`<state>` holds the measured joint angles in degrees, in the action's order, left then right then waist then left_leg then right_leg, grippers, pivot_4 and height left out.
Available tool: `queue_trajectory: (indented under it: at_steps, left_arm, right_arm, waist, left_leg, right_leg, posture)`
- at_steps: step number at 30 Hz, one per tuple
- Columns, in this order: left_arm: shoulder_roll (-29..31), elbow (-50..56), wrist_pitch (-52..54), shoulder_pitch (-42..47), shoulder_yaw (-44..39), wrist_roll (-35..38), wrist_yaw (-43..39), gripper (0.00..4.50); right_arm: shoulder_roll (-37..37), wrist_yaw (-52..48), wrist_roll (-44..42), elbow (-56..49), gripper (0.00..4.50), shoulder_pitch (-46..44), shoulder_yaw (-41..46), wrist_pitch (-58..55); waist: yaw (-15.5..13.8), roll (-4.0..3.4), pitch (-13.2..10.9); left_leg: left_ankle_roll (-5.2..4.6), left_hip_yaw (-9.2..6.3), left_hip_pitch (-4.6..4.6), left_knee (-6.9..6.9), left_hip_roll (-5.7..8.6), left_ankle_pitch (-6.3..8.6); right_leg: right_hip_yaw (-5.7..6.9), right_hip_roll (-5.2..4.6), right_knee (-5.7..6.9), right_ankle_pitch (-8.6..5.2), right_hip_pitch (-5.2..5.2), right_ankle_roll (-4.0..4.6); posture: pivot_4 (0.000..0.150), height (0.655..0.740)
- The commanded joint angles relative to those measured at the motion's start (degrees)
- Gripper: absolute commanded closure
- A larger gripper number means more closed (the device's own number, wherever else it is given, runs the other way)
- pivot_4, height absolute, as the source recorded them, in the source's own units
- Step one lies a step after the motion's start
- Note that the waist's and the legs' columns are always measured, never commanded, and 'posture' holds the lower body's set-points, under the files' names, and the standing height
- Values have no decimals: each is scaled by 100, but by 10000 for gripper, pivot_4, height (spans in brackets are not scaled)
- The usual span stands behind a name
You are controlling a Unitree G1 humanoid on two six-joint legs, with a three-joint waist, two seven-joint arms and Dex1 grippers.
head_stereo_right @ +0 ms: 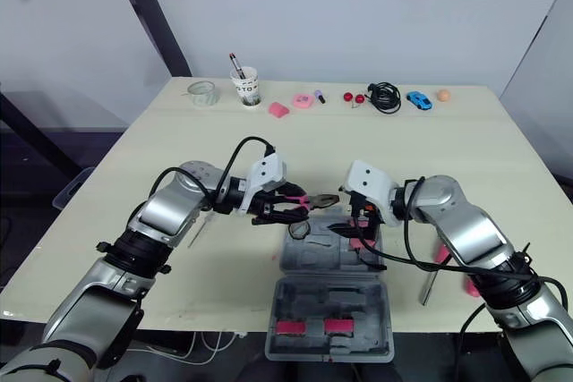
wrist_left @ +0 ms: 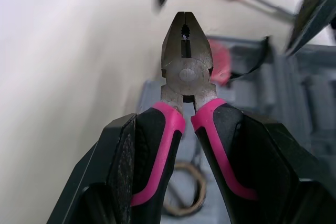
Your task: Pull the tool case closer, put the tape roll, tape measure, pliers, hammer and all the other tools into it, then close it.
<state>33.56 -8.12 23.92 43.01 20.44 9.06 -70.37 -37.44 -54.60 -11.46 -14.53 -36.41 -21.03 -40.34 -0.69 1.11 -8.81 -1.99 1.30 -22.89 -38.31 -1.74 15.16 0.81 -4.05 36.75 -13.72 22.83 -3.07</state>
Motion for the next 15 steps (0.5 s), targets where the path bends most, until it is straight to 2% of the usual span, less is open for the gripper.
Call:
queue_trajectory:
  at_steps: [1,12,13,15]
  left_arm:
    - [-148,-31,-240,284,77,35,-369,20220]
    - [-347,-200,-369,409,115,-90,-597,20220]
    - [-352,-213,-382,404,116,-91,-610,20220]
    - [-369,-229,-363,399,116,-70,-632,20220]
  right_arm:
    - [77,-46,142,-51,0,-393,-212,-284]
    - [205,-204,393,46,0,-770,-641,-409]
    - [194,-232,420,49,5345,-779,-672,-382]
    - [171,-274,441,55,12541,-780,-693,-348]
  waist:
    - [1,0,0]
    - [4,0,0]
    - [5,0,0]
    - [3,0,0]
  left_leg:
    - [0,0,0,0,0,0]
    - [0,-4,-1,-1,0,0]
    - [0,-4,-1,-2,0,0]
    - [0,-5,-1,-1,-1,0]
  right_leg:
    - [0,0,0,0,0,0]
    - [0,1,2,0,2,-1]
    - [0,1,2,0,2,-1]
    - [0,2,3,0,2,-1]
  posture:
    - [1500,7400]
    - [1500,7400]
    - [1500,7400]
    - [1500,7400]
